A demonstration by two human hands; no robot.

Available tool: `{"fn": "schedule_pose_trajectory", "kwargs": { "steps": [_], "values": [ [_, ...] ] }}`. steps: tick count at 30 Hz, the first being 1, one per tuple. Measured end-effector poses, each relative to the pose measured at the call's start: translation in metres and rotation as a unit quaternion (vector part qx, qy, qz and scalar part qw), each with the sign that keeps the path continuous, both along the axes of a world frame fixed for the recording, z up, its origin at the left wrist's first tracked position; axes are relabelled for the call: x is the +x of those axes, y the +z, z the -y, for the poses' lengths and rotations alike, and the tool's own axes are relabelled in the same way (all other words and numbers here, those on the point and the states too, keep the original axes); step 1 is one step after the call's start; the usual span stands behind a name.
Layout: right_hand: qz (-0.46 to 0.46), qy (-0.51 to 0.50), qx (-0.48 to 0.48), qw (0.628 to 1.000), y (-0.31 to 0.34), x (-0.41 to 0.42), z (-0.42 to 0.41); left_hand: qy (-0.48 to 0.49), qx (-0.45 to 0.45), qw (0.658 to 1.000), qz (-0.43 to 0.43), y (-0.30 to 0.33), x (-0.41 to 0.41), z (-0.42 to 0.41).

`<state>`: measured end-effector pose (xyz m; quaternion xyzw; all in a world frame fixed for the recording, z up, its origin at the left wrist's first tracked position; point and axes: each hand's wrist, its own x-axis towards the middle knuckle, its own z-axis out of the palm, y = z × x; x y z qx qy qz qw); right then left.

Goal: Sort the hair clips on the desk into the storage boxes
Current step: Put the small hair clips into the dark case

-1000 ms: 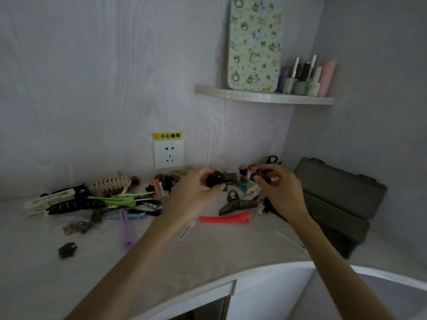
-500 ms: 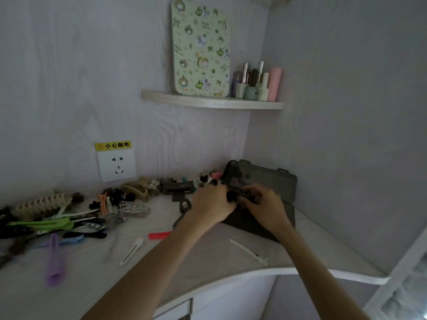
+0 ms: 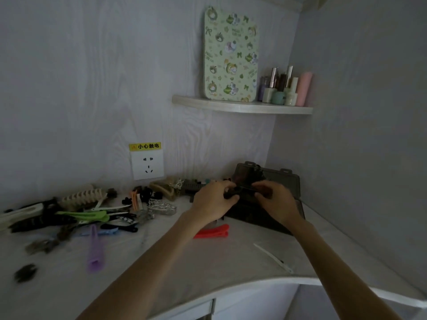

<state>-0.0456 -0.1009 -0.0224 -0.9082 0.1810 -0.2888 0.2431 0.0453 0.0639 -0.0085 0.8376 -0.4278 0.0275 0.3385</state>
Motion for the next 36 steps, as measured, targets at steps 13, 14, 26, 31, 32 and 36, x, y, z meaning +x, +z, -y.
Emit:
{"fn": "schedule_pose_trajectory", "kwargs": {
  "steps": [13, 14, 26, 31, 32, 36],
  "values": [
    [0.025, 0.244, -0.022, 0.969, -0.01, 0.065, -0.217, 0.273, -0.018, 0.961, 0.038, -0.016, 0.017, -0.259],
    [0.016, 0.258, -0.017, 0.966, -0.014, 0.072, -0.236, 0.303, 0.001, 0.953, 0.031, -0.016, 0.018, -0.282],
    [-0.07, 0.364, -0.088, 0.925, -0.028, 0.126, -0.342, 0.342, 0.081, 0.933, -0.075, -0.039, 0.039, -0.365],
    [-0.151, 0.36, -0.129, 0.911, -0.035, 0.144, -0.337, 0.337, 0.064, 0.939, -0.026, -0.034, 0.057, -0.355],
    [-0.153, 0.36, -0.109, 0.914, -0.034, 0.147, -0.336, 0.329, 0.052, 0.943, -0.03, -0.037, 0.059, -0.353],
    [-0.205, 0.372, -0.102, 0.899, -0.022, 0.153, -0.331, 0.286, 0.051, 0.956, -0.038, -0.043, 0.061, -0.352]
  ]
}}
